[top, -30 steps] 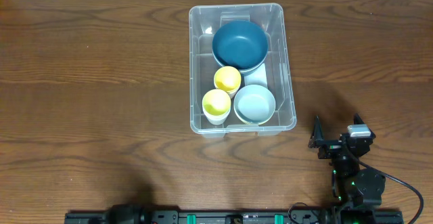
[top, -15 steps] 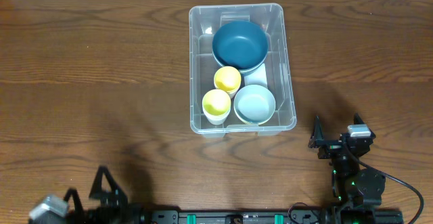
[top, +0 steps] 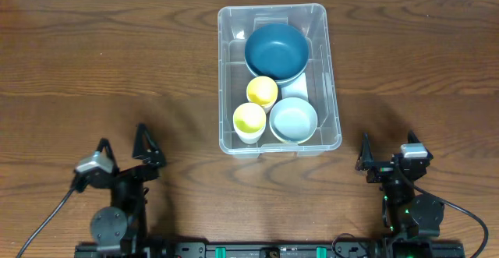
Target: Pack container
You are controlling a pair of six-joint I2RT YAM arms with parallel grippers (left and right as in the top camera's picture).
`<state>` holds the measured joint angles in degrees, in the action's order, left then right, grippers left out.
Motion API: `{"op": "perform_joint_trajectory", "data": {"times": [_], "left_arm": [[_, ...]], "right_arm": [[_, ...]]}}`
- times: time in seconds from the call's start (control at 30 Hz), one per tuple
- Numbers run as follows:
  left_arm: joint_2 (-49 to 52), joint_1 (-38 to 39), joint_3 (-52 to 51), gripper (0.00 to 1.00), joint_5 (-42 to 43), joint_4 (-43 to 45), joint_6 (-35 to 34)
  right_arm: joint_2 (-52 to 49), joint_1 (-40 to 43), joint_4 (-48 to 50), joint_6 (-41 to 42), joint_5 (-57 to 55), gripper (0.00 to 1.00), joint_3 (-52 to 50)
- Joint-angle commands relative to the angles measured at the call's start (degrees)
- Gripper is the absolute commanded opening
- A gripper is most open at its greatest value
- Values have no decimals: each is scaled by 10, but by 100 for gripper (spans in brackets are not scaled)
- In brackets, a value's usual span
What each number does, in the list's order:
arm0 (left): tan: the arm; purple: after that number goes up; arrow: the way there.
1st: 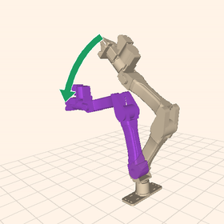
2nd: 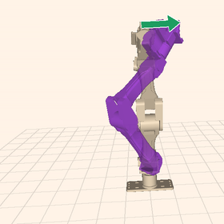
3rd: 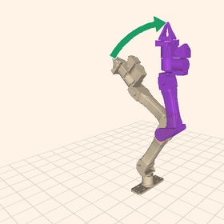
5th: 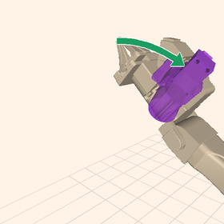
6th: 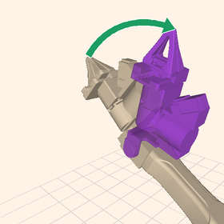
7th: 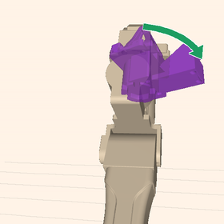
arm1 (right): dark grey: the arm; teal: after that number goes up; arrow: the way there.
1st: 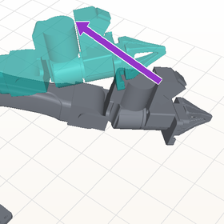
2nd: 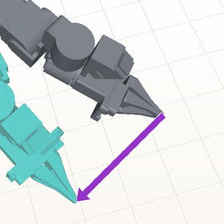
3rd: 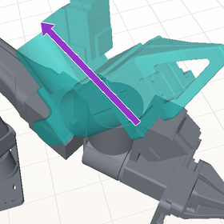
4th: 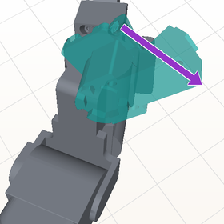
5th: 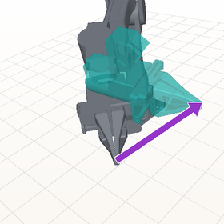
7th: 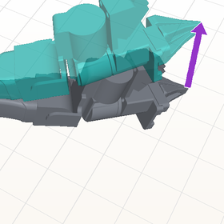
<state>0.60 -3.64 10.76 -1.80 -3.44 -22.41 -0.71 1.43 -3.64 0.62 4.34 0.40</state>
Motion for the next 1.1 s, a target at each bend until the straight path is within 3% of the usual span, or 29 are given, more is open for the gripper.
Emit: {"op": "perform_joint_trajectory", "data": {"times": [0.0,0.3,1.07], "left_arm": [[-5,2,-42,98,30,37,60],[-5,2,-89,98,43,42,153],[-5,2,-105,98,38,-4,194]], "right_arm": [[4,5,-2,6,4,99,-1],[4,5,-2,6,4,99,-1],[4,5,-2,6,4,99,-1]]}}
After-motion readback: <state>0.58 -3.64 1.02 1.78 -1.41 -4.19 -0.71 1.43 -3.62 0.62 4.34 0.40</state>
